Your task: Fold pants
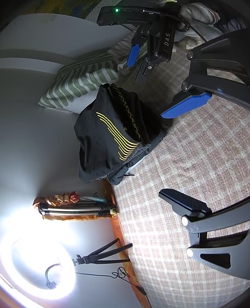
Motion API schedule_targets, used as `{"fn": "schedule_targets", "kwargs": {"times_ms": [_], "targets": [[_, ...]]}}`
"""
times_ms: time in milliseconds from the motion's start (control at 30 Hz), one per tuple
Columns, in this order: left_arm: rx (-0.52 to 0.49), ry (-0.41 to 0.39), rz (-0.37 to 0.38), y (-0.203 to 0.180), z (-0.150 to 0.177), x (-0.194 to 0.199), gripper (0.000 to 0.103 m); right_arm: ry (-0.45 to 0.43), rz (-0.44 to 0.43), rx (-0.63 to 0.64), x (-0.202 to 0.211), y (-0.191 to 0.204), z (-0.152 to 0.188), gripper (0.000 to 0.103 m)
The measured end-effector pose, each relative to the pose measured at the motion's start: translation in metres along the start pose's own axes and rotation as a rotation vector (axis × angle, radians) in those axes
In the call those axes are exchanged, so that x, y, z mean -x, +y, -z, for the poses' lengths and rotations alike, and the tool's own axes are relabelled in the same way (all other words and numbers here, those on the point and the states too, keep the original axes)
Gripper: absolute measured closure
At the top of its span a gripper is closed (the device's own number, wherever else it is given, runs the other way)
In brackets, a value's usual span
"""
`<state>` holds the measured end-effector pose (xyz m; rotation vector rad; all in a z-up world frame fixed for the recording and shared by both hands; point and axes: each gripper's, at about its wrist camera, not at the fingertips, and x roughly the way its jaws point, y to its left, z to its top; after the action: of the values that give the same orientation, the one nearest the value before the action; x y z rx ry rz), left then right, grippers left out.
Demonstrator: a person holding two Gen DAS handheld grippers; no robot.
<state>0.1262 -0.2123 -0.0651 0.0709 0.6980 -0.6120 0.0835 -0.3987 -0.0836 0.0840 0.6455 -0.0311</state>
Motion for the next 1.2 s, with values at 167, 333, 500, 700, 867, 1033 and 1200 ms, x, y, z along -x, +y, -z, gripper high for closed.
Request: {"fn": "schedule_targets", "kwargs": {"times_ms": [167, 333, 500, 700, 867, 1033, 1200], "targets": [[-0.004, -0.016, -0.018, -0.001, -0.002, 0.001, 0.029, 0.001, -0.002, 0.001, 0.0, 0.0, 0.0, 0.0], [-0.013, -0.029, -0.071, -0.003, -0.005, 0.003, 0.029, -0.001, -0.001, 0.0, 0.0, 0.0, 0.0, 0.0], [-0.045, -0.046, -0.074, -0.008, -0.005, 0.007, 0.029, -0.002, -0.002, 0.003, 0.001, 0.003, 0.001, 0.0], [-0.064, -0.044, -0.054, -0.014, -0.005, 0.008, 0.029, 0.0, -0.002, 0.01, 0.002, 0.006, 0.002, 0.0], [-0.054, -0.038, -0.048, -0.014, -0.005, 0.007, 0.029, 0.003, -0.007, -0.001, 0.002, 0.005, 0.002, 0.0], [-0.05, -0.041, -0.058, -0.013, -0.004, 0.007, 0.029, 0.005, -0.009, -0.002, 0.003, 0.006, 0.003, 0.0], [-0.059, -0.055, -0.059, -0.014, -0.003, 0.007, 0.029, 0.006, -0.012, -0.003, 0.003, 0.006, 0.003, 0.0]]}}
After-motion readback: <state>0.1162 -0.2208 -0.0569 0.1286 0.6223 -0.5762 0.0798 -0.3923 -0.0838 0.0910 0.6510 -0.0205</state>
